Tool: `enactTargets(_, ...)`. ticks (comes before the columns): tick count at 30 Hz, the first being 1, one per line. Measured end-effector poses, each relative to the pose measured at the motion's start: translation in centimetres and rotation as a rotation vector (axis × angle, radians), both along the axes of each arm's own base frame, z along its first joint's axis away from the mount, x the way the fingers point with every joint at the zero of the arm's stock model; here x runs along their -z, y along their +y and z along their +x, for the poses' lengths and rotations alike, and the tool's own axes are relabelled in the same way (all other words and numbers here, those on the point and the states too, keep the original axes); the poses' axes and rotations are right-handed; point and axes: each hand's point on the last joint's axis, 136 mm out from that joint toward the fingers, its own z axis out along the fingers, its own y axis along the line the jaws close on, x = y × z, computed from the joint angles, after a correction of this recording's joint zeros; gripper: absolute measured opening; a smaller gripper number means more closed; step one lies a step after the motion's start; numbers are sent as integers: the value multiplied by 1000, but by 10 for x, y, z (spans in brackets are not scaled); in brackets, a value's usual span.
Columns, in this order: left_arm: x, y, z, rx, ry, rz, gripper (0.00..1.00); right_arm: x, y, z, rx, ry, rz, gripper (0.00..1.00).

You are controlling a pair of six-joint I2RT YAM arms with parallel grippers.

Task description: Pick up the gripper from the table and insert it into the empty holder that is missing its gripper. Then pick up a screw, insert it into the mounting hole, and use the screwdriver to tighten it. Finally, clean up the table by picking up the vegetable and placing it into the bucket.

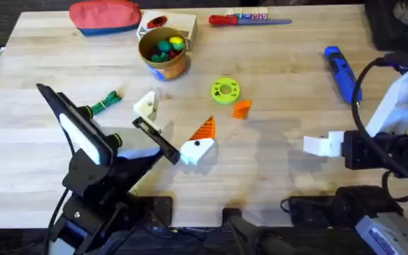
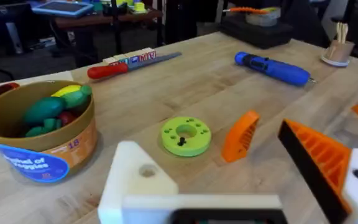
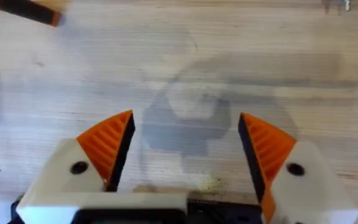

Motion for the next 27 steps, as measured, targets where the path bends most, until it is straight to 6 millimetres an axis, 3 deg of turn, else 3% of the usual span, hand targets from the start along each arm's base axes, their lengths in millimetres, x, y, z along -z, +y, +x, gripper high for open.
enactTargets(19,0,0,0,0,0,0,987,-1,0,1,-1,-5,1,989)
enactTargets(24,0,0,0,0,0,0,986,-22,12,34,-35,-168,60,991)
enactTargets(27,0,-1,-1,10,-1,-1,986,-32,26,43,-69,-219,136,991)
